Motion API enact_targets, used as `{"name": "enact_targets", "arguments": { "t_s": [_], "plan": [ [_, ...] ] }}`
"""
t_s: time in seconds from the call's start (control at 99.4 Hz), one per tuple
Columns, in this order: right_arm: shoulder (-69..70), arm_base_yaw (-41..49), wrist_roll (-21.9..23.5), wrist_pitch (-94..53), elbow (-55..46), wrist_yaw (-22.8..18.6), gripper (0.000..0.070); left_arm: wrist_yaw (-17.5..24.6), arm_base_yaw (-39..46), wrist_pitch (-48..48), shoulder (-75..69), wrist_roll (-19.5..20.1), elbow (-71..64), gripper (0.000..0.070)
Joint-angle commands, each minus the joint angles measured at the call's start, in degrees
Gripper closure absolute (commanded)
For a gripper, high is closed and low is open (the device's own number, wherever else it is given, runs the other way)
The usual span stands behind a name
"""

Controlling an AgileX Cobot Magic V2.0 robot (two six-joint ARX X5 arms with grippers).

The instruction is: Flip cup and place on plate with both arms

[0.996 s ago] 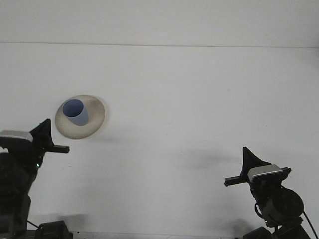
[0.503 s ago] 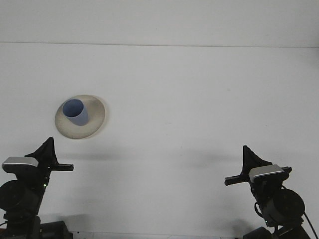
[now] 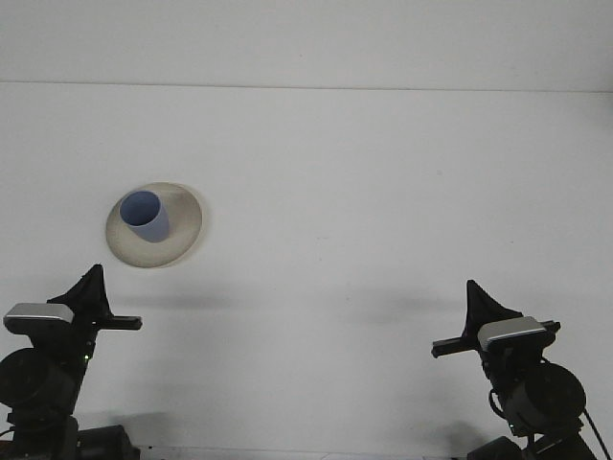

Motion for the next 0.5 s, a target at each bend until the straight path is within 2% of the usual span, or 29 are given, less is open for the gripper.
{"name": "enact_targets", "arguments": {
  "t_s": [0.0,0.06,0.141,0.211,0.372,0.493],
  "plan": [
    [-0.1,0.2,0.6,0.8,0.1,0.0,0.0700,-0.2,-0.5,0.5,-0.1,-0.3,0.5,0.0687],
    [-0.1,0.2,0.6,0.8,0.1,0.0,0.0700,-2.1,-2.5,1.0,-0.1,-0.7,-0.8,0.0688],
    [-0.1,0.2,0.6,0.8,0.1,0.0,0.0700,-10.5,-7.0,3.6,-0.5,-1.2,-4.6,0.0687],
    [-0.1,0.2,0.6,0.8,0.1,0.0,0.0700,-13.6,-10.1,7.9,-1.9,-1.1,-9.3,0.0687],
    [-0.1,0.2,0.6,0.8,0.1,0.0,0.0700,-13.4,-10.9,14.3,-7.7,-2.0,-18.9,0.0687],
    [-0.1,0.2,0.6,0.8,0.1,0.0,0.0700,-13.2,-10.9,14.8,-12.6,-3.3,-24.0,0.0687]
  ]
}}
